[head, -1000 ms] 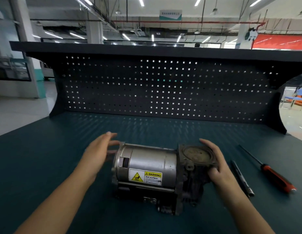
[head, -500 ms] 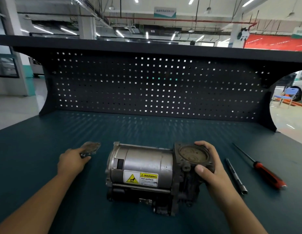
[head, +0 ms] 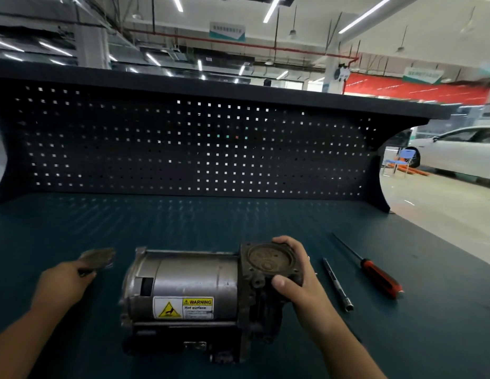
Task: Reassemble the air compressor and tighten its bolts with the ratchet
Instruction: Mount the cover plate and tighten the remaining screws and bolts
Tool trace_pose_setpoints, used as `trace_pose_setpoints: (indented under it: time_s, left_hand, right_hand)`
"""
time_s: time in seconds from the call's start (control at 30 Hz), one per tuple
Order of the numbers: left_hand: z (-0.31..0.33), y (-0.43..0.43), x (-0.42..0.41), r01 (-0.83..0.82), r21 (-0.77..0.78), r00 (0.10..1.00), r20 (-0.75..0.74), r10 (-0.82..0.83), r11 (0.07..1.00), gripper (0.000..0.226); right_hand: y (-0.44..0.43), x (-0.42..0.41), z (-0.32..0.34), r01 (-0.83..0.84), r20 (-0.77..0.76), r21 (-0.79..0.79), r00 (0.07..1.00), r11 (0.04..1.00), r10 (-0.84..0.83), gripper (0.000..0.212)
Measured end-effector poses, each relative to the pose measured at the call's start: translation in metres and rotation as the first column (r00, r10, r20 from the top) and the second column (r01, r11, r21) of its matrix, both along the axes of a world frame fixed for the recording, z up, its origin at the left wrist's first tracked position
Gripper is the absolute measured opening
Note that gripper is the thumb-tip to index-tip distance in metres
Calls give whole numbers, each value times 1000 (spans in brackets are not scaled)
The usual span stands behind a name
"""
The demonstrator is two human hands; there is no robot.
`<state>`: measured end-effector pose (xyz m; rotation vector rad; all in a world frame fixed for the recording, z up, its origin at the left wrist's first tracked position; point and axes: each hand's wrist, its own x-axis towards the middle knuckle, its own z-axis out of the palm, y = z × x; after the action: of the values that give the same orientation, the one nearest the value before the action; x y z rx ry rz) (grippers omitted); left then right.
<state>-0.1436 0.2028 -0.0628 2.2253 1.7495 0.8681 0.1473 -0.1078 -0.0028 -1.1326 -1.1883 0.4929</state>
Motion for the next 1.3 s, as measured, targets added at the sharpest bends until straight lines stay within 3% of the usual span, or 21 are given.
trace_pose_setpoints:
  time_s: [0.2,0.4,0.6,0.67,0.73,0.83,0.9,0.97,1.03,1.1,1.2,1.3]
  left_hand:
    - [3,-20,5,118,93,991,53,-123,989,12]
    - [3,-31,5,195,5,977,82,-195,981,13]
    - [2,-42,7,370,32,926,73,-372,928,9]
    - [6,-41,6,375,60,905,191,-379,925,10]
    - [14,-42,5,326,31,859,409,-310,945,10]
    - [35,-48,7,364,-58,663,717,-214,930,8]
    - [54,-53,10,445,-85,540,819,-192,892,9]
    - [68,-57,12,483,-73,486,851,-198,873,10]
    - [74,-56,9,431,-69,515,838,-182,900,7]
    - [69,-53,-2,295,-70,662,734,-151,953,4]
    - [45,-51,-16,120,-103,890,453,-61,987,10]
    - [19,-52,-19,78,-128,957,286,-39,989,15]
  right_hand:
    - [1,2,-3,7,-6,-3,1000,1000,-7,58]
    - [3,4,-7,-2,-21,-2,1000,1000,2,58]
    - [3,2,-8,-11,-48,0,999,1000,11,60]
    - [3,1,-7,-16,-49,-4,999,1000,16,60]
    - [3,2,-6,-15,-52,-10,999,1000,15,59]
    - [2,1,-5,-23,-69,-5,997,1000,22,58]
    - [2,0,-6,-26,-79,1,997,1000,26,58]
    - [2,0,-6,-27,-83,4,996,1000,27,58]
    - [2,0,-7,-29,-91,10,995,1000,30,59]
    - [2,-1,-7,-32,-96,18,995,999,33,59]
    - [2,-1,-8,-23,-92,23,995,999,25,59]
    - [3,-1,-8,-15,-88,32,996,999,18,59]
